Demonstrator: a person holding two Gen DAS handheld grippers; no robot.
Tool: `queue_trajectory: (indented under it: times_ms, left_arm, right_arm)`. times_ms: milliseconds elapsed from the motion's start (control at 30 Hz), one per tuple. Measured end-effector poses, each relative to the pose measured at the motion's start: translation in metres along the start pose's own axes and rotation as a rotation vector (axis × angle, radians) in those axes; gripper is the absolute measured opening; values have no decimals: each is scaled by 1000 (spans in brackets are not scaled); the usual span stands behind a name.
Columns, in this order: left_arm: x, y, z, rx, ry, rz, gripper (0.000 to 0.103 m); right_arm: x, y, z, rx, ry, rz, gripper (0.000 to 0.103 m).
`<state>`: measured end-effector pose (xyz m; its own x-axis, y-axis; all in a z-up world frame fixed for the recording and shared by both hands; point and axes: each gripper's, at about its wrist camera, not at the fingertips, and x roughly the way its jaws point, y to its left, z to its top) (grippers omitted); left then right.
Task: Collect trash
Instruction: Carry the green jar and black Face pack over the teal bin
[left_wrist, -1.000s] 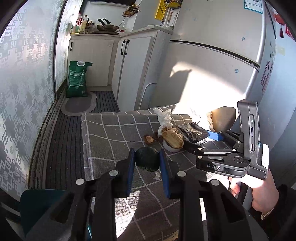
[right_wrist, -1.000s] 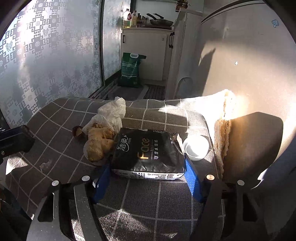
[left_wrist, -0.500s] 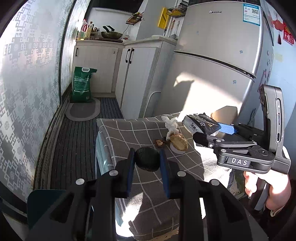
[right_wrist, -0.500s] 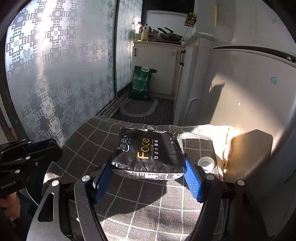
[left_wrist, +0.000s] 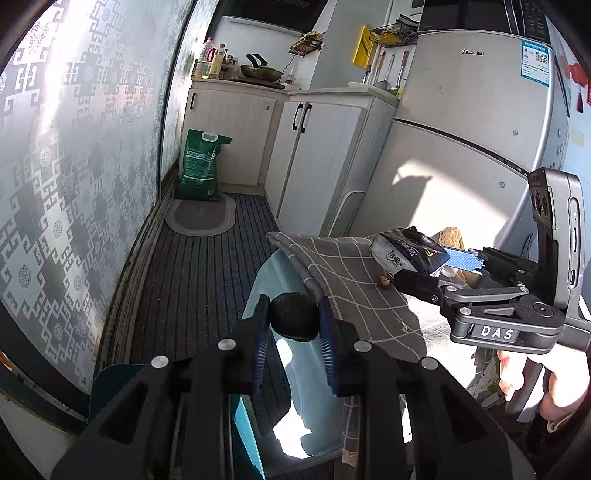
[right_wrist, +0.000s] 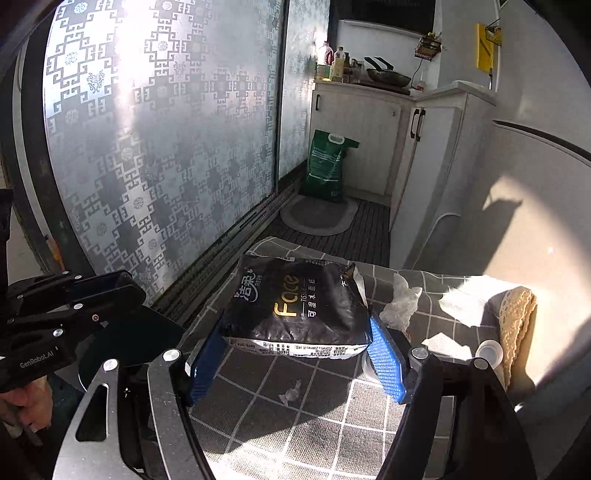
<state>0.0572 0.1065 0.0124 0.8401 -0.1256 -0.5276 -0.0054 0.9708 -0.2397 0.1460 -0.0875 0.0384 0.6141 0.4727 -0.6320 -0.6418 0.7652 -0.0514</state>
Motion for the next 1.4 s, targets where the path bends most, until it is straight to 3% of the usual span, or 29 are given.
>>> queue_trajectory:
  times_ms: [467, 933, 1200, 1400]
  left_arm:
    - [-16, 71, -26, -79, 49, 103, 28]
    - [0, 113, -68, -116, 173, 173, 28]
    - [14, 124, -100, -127, 276, 190, 28]
    - [34, 138, -128, -127, 412, 209, 28]
  right_arm:
    - [17, 72, 15, -87, 27, 104, 72]
    - [28, 123, 20, -144, 60, 197, 72]
    - [37, 140, 22, -158, 97, 233, 72]
    - [50, 152, 15, -180, 161, 236, 72]
